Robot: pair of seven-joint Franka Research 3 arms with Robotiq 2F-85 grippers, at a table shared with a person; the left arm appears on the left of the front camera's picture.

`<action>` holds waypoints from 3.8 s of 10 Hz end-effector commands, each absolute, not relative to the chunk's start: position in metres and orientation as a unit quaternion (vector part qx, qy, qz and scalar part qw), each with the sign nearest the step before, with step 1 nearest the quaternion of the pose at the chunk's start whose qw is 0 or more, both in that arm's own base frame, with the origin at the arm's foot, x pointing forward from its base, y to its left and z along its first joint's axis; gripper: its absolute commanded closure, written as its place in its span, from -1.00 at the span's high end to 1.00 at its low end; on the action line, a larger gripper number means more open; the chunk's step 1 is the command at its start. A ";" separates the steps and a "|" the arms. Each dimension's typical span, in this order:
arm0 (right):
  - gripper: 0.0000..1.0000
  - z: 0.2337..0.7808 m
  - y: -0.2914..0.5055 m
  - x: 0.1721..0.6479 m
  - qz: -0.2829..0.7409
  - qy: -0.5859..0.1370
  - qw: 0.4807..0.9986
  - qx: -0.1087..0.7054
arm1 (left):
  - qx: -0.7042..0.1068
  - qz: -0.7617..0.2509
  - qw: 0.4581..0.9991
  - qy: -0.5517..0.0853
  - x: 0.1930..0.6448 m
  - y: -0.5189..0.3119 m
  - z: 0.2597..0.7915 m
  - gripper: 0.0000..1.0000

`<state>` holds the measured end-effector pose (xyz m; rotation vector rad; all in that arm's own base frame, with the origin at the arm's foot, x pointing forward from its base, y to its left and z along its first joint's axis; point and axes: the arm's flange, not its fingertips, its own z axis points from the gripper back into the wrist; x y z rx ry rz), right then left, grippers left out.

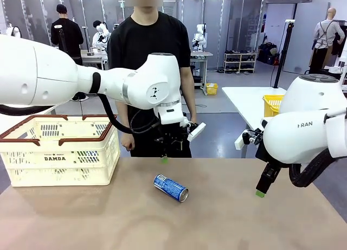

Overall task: Place the drinks into the Shopping basket.
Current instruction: Pick up one drink and place it into the Shopping basket.

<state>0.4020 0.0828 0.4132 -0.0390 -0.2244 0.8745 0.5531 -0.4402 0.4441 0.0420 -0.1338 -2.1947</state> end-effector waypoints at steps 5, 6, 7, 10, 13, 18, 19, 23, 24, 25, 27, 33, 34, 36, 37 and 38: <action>1.00 0.413 0.083 0.401 0.418 -0.113 0.901 -0.023 | 0.015 -0.890 0.454 -0.051 0.555 -0.445 0.414 1.00; 1.00 0.413 0.083 0.401 0.418 -0.113 0.901 -0.023 | 0.009 -0.892 0.449 -0.043 0.555 -0.448 0.404 1.00; 1.00 0.413 0.083 0.401 0.418 -0.113 0.901 -0.023 | 0.003 -0.891 0.451 -0.043 0.557 -0.449 0.393 1.00; 1.00 0.413 0.083 0.401 0.418 -0.113 0.901 -0.023 | -0.019 -0.888 0.459 -0.036 0.560 -0.452 0.364 1.00; 1.00 0.413 0.083 0.401 0.418 -0.113 0.901 -0.023 | -0.032 -0.888 0.458 -0.027 0.565 -0.447 0.337 1.00; 1.00 0.413 0.083 0.401 0.418 -0.113 0.901 -0.023 | -0.041 -0.892 0.451 -0.018 0.575 -0.440 0.309 1.00; 1.00 0.413 0.083 0.401 0.418 -0.113 0.901 -0.023 | -0.041 -0.893 0.448 -0.016 0.577 -0.439 0.306 1.00; 1.00 0.413 0.083 0.401 0.418 -0.113 0.901 -0.023 | -0.038 -0.903 0.426 -0.033 0.578 -0.434 0.305 0.85; 1.00 0.413 0.083 0.401 0.418 -0.113 0.901 -0.023 | -0.036 -0.907 0.419 -0.033 0.577 -0.434 0.305 0.66; 1.00 0.413 0.083 0.401 0.418 -0.113 0.901 -0.023 | -0.038 -0.908 0.415 -0.031 0.578 -0.434 0.305 0.46; 1.00 0.413 0.083 0.401 0.418 -0.113 0.901 -0.023 | -0.050 -0.912 0.407 -0.025 0.577 -0.436 0.304 0.07; 1.00 0.413 0.083 0.401 0.418 -0.113 0.901 -0.023 | -0.061 -0.910 0.409 -0.013 0.573 -0.439 0.316 -1.00; 1.00 0.413 0.083 0.401 0.418 -0.113 0.901 -0.023 | -0.068 -0.908 0.413 -0.008 0.571 -0.441 0.327 -1.00; 1.00 0.413 0.083 0.401 0.418 -0.113 0.901 -0.023 | -0.058 -0.906 0.418 -0.012 0.563 -0.443 0.365 -1.00; 1.00 0.413 0.083 0.401 0.418 -0.113 0.901 -0.023 | -0.061 -0.909 0.413 -0.016 0.560 -0.444 0.389 -1.00; 1.00 0.413 0.083 0.401 0.418 -0.113 0.901 -0.023 | -0.065 -0.913 0.402 -0.027 0.557 -0.445 0.414 -1.00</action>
